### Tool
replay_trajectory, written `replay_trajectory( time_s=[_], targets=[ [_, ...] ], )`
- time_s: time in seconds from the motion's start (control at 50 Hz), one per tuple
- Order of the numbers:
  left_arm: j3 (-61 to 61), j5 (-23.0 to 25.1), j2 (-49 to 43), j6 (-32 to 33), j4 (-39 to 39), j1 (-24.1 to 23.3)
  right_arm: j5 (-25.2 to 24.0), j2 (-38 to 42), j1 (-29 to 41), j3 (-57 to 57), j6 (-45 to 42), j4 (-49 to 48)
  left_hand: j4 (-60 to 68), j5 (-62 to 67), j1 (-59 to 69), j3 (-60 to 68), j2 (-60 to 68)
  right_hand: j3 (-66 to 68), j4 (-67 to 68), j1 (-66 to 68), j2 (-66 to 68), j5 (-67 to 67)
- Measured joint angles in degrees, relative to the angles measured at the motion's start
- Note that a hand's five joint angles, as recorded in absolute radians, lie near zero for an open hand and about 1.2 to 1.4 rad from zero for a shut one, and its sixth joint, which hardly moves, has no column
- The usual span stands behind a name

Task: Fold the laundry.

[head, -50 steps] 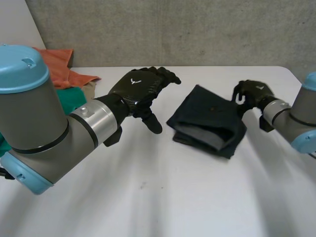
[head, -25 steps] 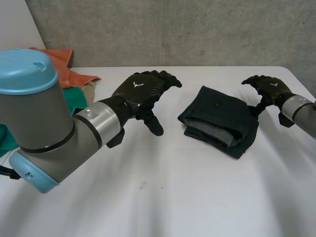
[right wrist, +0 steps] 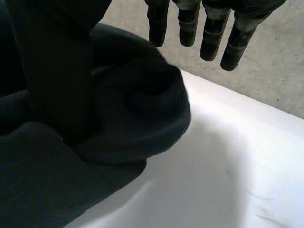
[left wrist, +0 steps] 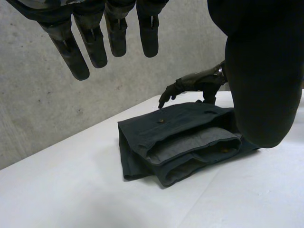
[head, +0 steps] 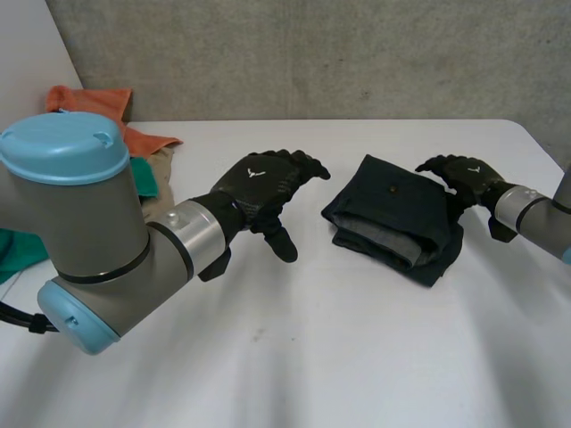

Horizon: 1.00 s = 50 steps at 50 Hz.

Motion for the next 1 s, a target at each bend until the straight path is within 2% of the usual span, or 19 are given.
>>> replay_trajectory(
  time_s=[0.06,0.14,0.18,0.2,0.26,0.28,0.42,0.52,0.56,0.58,0.64,0.76,0.86,1.0],
  targets=[
    [0.0,0.0,-0.2,0.0,0.0,0.0,-0.4,0.8,0.4,-0.7,0.0,0.3,0.0,0.0,0.0,0.0,0.0,0.2,0.2,0.2,0.2,0.1],
    [0.0,0.0,-0.5,0.0,0.0,0.1,-1.1,1.5,1.0,-1.7,0.1,0.6,0.0,0.0,0.0,0.0,0.0,10.1,8.4,7.5,9.3,7.4],
    [0.0,0.0,-0.6,0.0,0.0,0.1,-1.4,2.1,1.3,-2.8,0.2,0.7,0.0,0.0,0.0,0.0,0.0,36.6,35.4,26.8,37.2,31.2],
    [0.0,0.0,-0.6,0.0,0.0,0.1,-1.5,2.4,1.4,-3.3,0.3,0.9,0.0,0.0,0.0,0.0,0.0,41.6,41.2,29.4,42.3,36.4],
    [0.0,0.0,-0.6,0.0,0.0,0.1,-1.6,3.0,1.5,-4.3,0.4,1.1,0.0,0.0,0.0,0.0,0.0,42.7,42.8,30.3,43.3,37.9],
    [0.1,0.0,-0.5,0.0,0.0,0.1,-1.5,3.7,1.7,-5.7,0.6,1.4,0.0,0.0,0.0,0.0,0.0,49.3,51.4,36.5,51.4,46.1],
    [0.3,-0.1,-0.1,0.0,0.0,0.1,1.0,6.7,1.7,-13.5,2.6,2.3,0.0,0.0,0.0,0.0,0.0,51.4,54.4,40.4,53.3,47.4],
    [0.6,-0.1,0.1,0.0,0.0,0.1,11.9,9.4,-0.5,-22.7,6.5,1.6,0.0,0.0,0.0,0.0,0.0,51.9,54.5,41.2,53.6,47.4],
    [0.6,-0.2,0.2,0.1,0.0,0.2,13.1,9.6,-0.9,-23.5,6.8,1.3,0.0,0.0,0.0,0.0,0.0,52.1,54.5,41.2,53.8,47.4],
    [0.7,-0.2,0.2,0.1,0.0,0.2,16.2,10.2,-1.8,-25.3,7.6,0.4,0.0,0.0,0.0,0.0,0.0,52.5,54.5,41.2,54.1,47.4],
    [0.7,-0.2,0.3,0.1,0.0,0.2,19.2,10.7,-3.2,-26.7,8.1,-1.1,0.0,0.0,0.0,0.0,0.0,53.1,54.9,41.2,54.1,47.4],
    [0.7,-0.2,0.3,0.1,0.0,0.1,21.9,11.5,-4.9,-27.1,8.2,-2.2,0.0,0.0,0.0,0.0,0.0,53.6,55.1,41.2,54.1,47.4],
    [0.7,-0.2,0.1,0.1,0.0,0.0,27.5,12.8,-7.9,-27.9,7.7,-3.0,0.0,0.0,0.0,0.0,0.0,53.7,55.1,41.2,54.1,47.4],
    [0.6,-0.2,-0.1,0.1,-0.1,-0.3,28.8,14.3,-10.3,-28.8,6.7,-3.6,0.0,0.0,0.0,0.0,0.0,53.7,55.1,41.2,54.1,48.5]
  ],
)
